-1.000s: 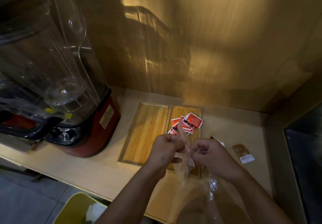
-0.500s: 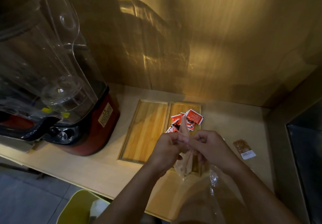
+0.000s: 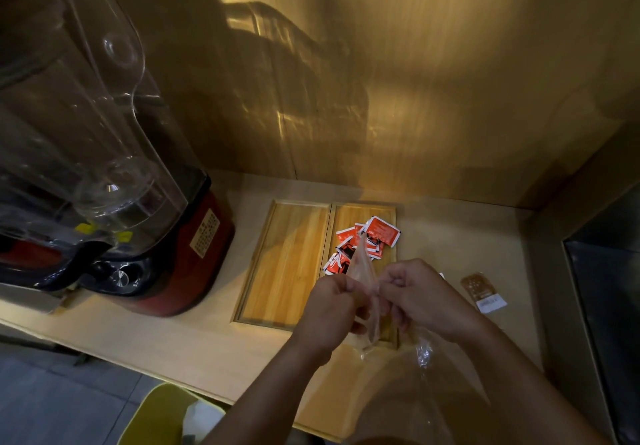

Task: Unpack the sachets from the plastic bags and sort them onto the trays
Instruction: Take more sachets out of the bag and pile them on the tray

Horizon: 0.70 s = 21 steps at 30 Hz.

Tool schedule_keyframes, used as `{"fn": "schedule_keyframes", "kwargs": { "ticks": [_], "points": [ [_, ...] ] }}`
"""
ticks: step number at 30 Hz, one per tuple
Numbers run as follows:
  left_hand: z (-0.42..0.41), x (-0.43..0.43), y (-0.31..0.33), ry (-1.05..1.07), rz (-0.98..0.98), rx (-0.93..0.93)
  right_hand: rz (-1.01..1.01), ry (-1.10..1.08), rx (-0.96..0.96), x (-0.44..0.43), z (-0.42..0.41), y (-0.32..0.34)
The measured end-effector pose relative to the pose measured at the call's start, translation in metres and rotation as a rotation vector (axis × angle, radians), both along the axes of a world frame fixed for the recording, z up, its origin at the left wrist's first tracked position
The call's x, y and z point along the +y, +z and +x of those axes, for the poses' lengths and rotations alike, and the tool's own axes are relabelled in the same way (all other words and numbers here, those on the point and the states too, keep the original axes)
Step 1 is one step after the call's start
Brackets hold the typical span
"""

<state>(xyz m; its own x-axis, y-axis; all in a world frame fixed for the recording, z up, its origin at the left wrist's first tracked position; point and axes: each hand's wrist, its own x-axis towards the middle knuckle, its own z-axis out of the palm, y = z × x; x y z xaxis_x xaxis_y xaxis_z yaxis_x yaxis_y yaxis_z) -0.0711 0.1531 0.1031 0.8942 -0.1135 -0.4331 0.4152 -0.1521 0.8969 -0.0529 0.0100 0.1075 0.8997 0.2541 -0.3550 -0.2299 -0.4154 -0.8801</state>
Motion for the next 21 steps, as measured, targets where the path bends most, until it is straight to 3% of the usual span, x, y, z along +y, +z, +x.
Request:
{"fn": "schedule_keyframes", "kwargs": {
  "ticks": [7,10,16,21],
  "points": [
    [-0.002,0.003,0.004,-0.095,0.09,0.013,0.016,0.06,-0.015,0.004,-0.001,0.003],
    [-0.001,0.008,0.004,-0.117,0.027,0.082,0.03,0.04,-0.033,0.007,-0.001,0.001],
    [-0.002,0.005,-0.004,0.024,0.063,-0.122,0.055,0.074,0.087,0.009,-0.002,0.0],
    [-0.001,0.007,-0.007,0.106,0.196,-0.173,0.041,0.122,0.101,0.011,-0.006,0.001]
  ]
}}
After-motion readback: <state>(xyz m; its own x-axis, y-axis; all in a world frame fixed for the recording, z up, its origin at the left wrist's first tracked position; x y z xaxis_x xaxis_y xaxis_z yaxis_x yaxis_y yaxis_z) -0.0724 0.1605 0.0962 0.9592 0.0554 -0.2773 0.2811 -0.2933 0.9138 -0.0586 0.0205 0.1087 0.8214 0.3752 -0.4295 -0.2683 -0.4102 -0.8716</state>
